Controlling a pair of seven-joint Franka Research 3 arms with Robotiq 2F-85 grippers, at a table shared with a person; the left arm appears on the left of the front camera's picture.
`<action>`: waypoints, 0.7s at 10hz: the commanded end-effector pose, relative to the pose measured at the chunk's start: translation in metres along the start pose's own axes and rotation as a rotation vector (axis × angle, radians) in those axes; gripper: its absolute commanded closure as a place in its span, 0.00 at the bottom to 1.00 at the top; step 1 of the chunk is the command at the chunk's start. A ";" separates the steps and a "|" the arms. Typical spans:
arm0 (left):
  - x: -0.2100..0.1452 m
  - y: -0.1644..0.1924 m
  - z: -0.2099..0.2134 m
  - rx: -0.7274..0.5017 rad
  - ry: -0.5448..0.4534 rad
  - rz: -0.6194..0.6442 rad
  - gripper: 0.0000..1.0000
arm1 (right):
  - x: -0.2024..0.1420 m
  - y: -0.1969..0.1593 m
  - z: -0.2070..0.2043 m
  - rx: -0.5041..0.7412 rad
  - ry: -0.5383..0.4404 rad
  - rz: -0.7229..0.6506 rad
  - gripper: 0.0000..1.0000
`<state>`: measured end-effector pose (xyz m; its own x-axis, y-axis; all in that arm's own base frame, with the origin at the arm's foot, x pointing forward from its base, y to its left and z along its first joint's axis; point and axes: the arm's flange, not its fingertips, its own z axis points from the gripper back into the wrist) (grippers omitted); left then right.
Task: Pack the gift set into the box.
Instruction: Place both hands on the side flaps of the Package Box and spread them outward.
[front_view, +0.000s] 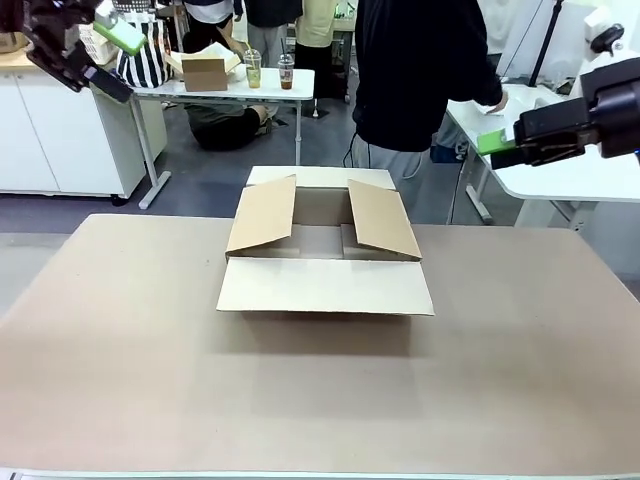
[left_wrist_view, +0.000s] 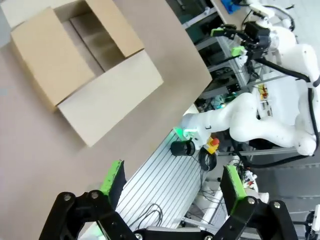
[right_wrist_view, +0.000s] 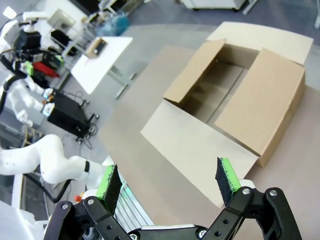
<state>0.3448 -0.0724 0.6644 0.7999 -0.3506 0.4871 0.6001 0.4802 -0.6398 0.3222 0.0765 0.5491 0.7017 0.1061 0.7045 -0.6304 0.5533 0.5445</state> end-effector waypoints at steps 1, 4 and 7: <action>0.001 0.001 -0.008 -0.028 -0.005 0.006 0.00 | 0.003 -0.003 -0.004 0.018 -0.018 0.024 0.00; 0.036 0.047 -0.114 0.239 0.144 0.063 0.00 | 0.003 -0.003 -0.004 0.018 -0.018 0.024 0.00; 0.075 0.110 -0.233 0.515 0.116 0.217 0.00 | 0.003 -0.003 -0.004 0.018 -0.018 0.024 0.00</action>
<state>0.4440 -0.2145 0.5033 0.8577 -0.3857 0.3399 0.4974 0.7897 -0.3591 0.3225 0.0763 0.5486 0.7015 0.1100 0.7041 -0.6305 0.5564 0.5412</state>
